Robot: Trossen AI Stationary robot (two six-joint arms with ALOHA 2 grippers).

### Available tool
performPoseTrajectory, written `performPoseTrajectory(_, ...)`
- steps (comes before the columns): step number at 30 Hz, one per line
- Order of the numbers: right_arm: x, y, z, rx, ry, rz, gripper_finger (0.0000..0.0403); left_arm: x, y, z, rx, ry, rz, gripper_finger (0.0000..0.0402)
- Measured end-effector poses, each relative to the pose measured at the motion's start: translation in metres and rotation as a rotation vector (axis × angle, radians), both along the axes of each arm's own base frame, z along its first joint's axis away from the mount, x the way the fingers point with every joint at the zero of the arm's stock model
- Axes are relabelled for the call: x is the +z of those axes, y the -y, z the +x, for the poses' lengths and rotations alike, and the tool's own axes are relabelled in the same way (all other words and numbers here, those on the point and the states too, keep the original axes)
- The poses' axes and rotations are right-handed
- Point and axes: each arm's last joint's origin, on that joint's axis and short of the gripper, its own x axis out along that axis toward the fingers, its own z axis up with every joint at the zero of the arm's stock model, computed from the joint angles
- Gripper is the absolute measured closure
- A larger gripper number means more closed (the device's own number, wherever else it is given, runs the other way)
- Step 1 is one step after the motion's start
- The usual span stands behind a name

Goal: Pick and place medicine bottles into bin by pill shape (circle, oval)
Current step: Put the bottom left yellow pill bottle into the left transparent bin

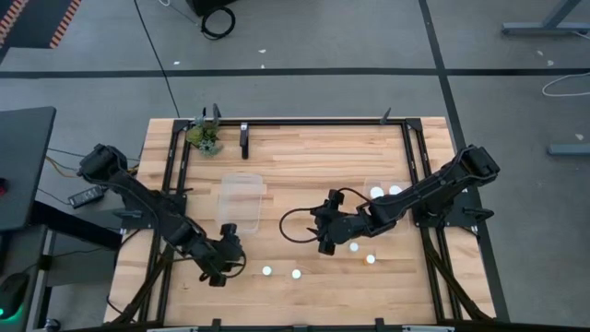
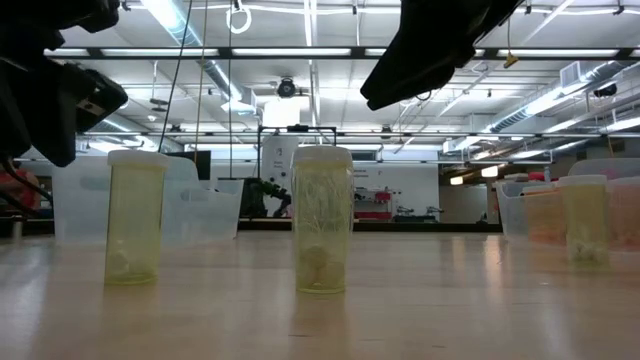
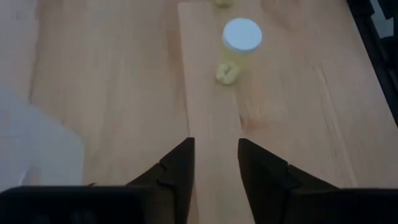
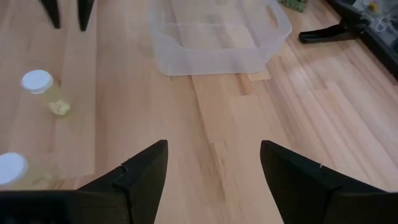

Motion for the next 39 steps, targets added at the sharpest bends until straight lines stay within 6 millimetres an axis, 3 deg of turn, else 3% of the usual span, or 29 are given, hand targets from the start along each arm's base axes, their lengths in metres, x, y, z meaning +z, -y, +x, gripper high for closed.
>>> performPoseTrajectory(9, 0.000, 0.000, 0.000, 0.001, 0.003, -0.012, 0.0140, -0.013, 0.011, 0.011, -0.021, 0.010, -0.046, 0.0216)
performPoseTrajectory(39, 0.000, 0.000, 0.000, -0.004, -0.003, 0.006, 0.0140, -0.016, 0.016, 0.013, 0.001, 0.016, -0.097, 0.0195)
